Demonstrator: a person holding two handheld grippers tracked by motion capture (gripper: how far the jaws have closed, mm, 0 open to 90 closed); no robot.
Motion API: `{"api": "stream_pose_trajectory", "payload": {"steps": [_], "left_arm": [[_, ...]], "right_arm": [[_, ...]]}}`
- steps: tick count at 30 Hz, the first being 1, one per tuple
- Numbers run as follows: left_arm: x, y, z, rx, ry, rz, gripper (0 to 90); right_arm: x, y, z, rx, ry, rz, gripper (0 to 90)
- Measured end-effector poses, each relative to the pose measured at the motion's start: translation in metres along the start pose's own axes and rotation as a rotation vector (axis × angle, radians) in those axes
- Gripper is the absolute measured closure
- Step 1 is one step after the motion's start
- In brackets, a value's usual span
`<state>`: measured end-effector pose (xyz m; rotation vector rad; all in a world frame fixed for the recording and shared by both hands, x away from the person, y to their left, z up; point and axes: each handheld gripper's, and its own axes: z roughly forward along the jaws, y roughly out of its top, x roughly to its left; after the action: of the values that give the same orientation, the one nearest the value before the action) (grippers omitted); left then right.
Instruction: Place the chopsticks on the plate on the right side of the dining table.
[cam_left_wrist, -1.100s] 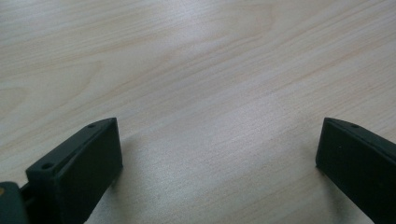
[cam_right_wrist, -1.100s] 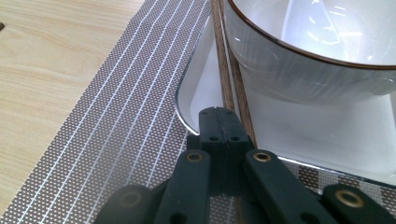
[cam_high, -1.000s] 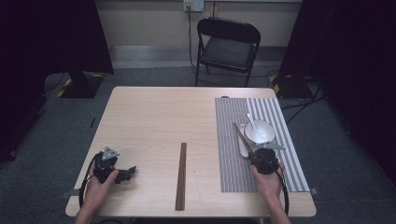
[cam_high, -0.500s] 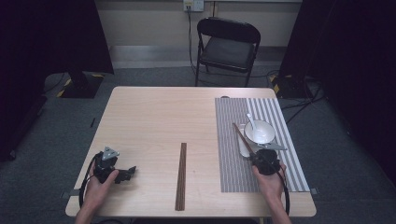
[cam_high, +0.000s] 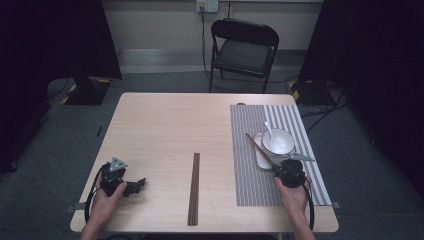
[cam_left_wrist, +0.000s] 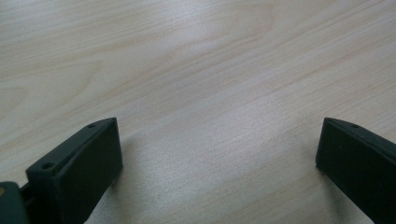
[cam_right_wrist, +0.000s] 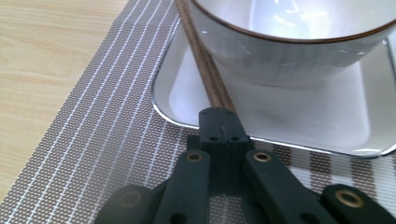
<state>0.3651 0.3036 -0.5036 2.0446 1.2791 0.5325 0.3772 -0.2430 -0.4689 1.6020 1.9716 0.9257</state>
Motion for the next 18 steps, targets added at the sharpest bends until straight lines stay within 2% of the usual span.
{"api": "stream_pose_trajectory", "payload": {"steps": [18], "left_arm": [[0.0,0.0,0.0,0.0,-0.001,0.0,0.0]], "right_arm": [[-0.014,-0.001,-0.004,-0.005,-0.036,0.021,89.2]]}}
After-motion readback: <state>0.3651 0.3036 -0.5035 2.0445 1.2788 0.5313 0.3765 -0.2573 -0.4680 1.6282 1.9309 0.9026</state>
